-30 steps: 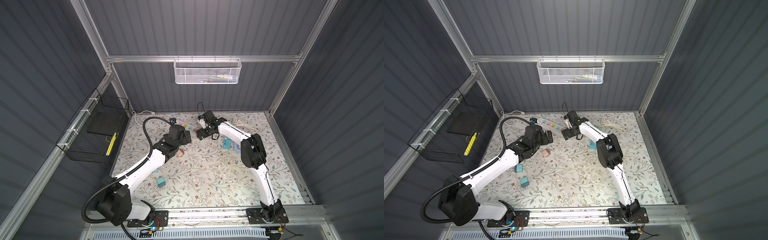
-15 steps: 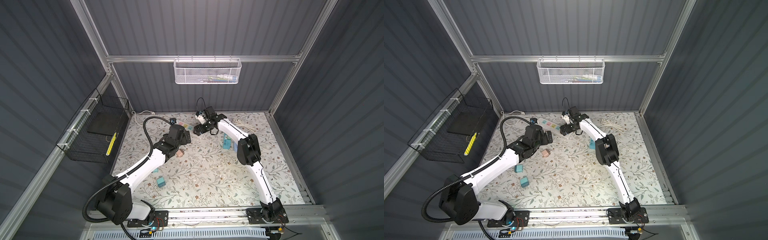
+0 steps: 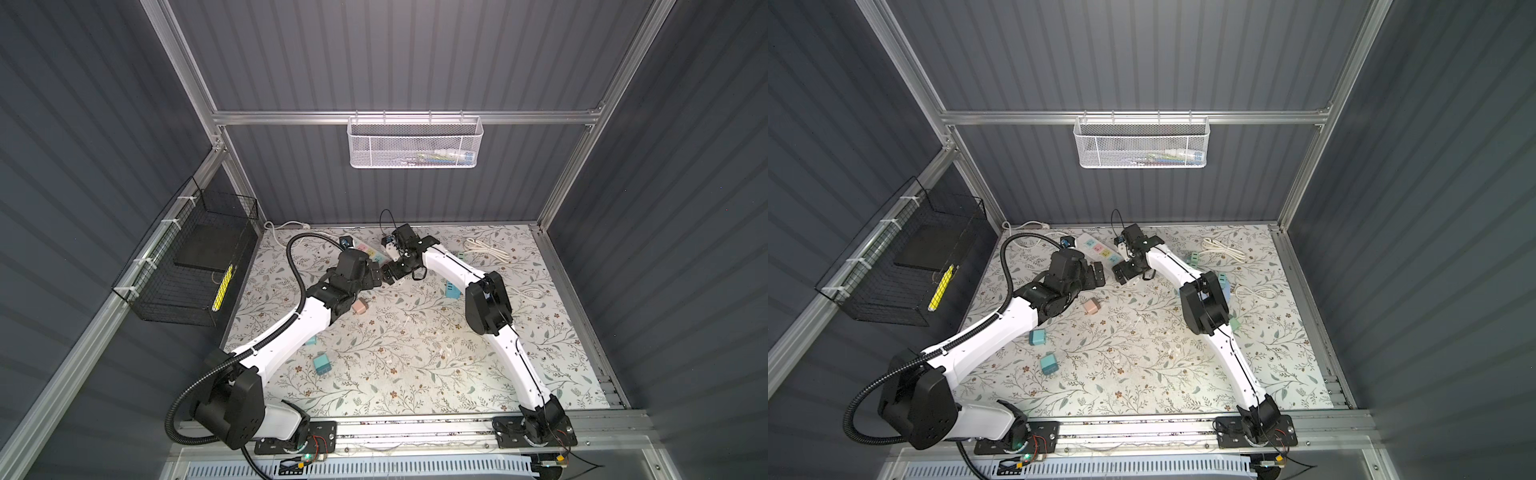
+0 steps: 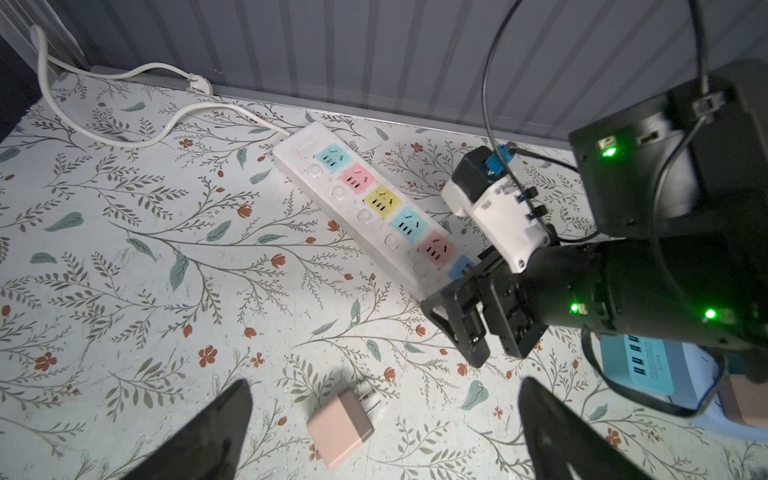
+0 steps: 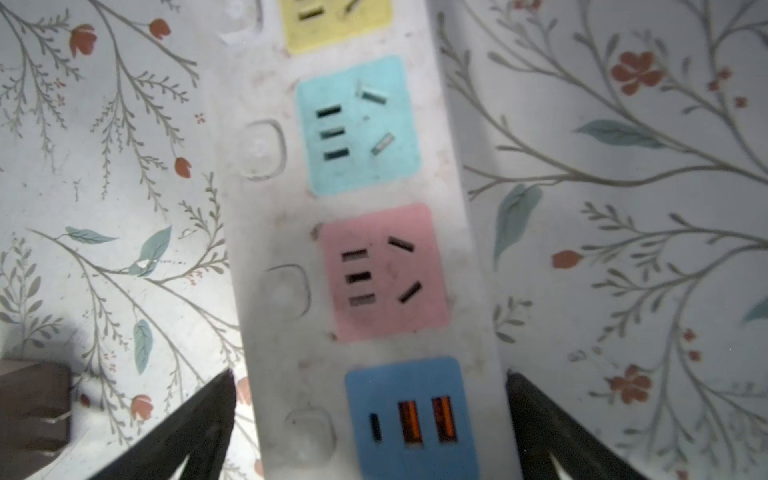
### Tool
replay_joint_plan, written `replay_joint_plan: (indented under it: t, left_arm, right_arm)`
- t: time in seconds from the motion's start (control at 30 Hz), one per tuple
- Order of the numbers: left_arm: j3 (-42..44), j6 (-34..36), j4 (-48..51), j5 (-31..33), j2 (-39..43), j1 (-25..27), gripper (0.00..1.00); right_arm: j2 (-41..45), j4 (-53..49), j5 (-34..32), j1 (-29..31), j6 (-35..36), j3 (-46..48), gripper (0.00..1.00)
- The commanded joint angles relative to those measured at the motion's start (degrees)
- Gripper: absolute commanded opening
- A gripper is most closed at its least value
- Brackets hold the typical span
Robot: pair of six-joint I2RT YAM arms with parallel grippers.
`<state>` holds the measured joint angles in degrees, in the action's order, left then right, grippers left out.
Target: Insert the plug
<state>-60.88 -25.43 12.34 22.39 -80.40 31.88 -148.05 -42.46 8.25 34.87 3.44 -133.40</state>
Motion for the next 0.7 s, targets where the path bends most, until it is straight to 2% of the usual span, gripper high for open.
replay_joint_plan:
  t: [0.0, 0.07, 0.13, 0.37, 0.47, 0.67]
  left_arm:
    - [-0.92, 0.77, 0.05, -0.29, 0.16, -0.34, 1.00]
    - [-0.89, 0.79, 0.06, -0.29, 0.50, -0.33, 1.00]
    - [-0.89, 0.87, 0.11, -0.15, 0.90, -0.33, 1.00]
    - [-0.69, 1.09, 0.03, 0.68, 1.56, -0.41, 1.00]
    - [-0.69, 0.91, 0.06, 0.76, 2.15, -0.38, 1.00]
    - [-0.38, 1.00, -0.03, 1.66, 3.58, -0.35, 1.00]
  right_arm:
    - [-1.65, -2.83, -5.81, 1.69, -0.88, -1.57, 0.99]
    - [-2.06, -2.36, -8.89, 2.12, -2.76, -1.63, 0.95]
    - [-1.69, -1.10, -10.47, 2.47, -4.20, -0.36, 0.86]
    - [4.70, 5.59, -12.01, 4.08, -7.10, 9.29, 0.72]
    - [10.83, 10.55, -13.72, 4.07, -10.27, 18.07, 0.68]
    - [24.80, 18.17, -15.37, 5.24, -19.37, 40.53, 0.68]
